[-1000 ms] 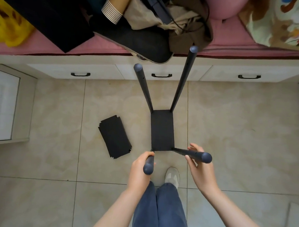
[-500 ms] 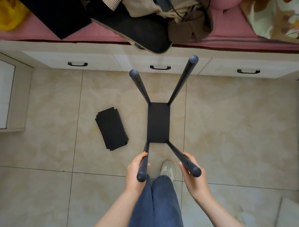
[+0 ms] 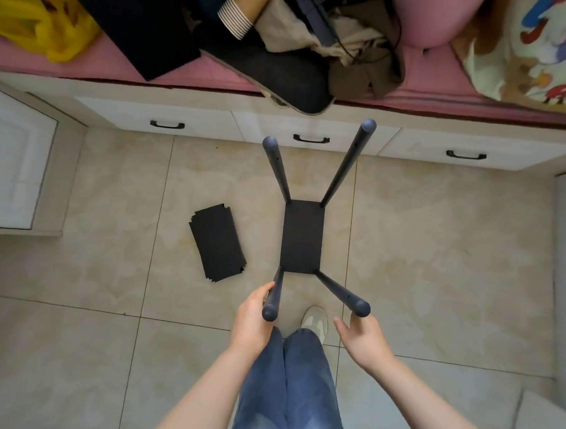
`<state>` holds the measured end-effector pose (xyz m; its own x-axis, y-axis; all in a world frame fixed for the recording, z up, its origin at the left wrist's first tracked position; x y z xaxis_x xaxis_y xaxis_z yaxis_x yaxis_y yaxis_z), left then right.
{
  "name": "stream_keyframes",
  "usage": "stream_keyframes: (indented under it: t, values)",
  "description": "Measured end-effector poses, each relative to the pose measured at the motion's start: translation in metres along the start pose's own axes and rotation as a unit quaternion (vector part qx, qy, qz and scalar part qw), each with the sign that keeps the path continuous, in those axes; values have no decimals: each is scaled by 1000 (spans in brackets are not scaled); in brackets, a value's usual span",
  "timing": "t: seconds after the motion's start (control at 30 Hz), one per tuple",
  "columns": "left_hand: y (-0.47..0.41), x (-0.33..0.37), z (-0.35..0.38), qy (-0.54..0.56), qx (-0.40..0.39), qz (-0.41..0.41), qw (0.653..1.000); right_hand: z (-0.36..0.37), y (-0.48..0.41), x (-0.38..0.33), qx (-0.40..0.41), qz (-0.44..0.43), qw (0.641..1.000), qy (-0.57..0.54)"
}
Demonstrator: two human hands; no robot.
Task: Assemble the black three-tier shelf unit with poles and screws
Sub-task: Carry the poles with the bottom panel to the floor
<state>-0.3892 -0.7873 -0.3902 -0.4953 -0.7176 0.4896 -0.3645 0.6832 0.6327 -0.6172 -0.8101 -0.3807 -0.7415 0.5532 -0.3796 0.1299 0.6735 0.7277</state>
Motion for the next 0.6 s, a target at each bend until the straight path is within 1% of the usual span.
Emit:
stream_keyframes:
  t: [0.07, 0.13, 0.2, 0.3, 0.43, 0.6]
  values:
    - [11, 3, -13, -11, 6, -2, 1000, -7, 10, -9, -19, -9, 998, 62]
    - [27, 8, -30, -18, 13, 2, 1000, -16, 24, -21, -37, -38, 990, 130]
    - [46, 11, -52, -21, 21, 7, 1000, -28, 42, -35, -44, -69, 981, 174]
    - [74, 15, -89, -11, 46, 1, 999, -44, 71, -59, -46, -102, 974, 197]
    - [113, 14, -144, 12, 107, -28, 994, -61, 107, -103, -39, -145, 964, 217]
    - [158, -4, -208, 23, 162, -66, 984, -61, 148, -171, -13, -220, 942, 253]
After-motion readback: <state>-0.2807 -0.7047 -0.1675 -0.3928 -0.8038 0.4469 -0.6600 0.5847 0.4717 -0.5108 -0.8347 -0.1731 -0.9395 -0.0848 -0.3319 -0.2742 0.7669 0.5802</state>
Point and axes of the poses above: each hand's wrist, its own y-axis away from the middle knuckle, its own z-axis out of the palm, x = y × z, the point moved 4 cm from there along -y, towards the middle knuckle, and after that the axes turned 10 degrees about x, right-handed, at the moved point
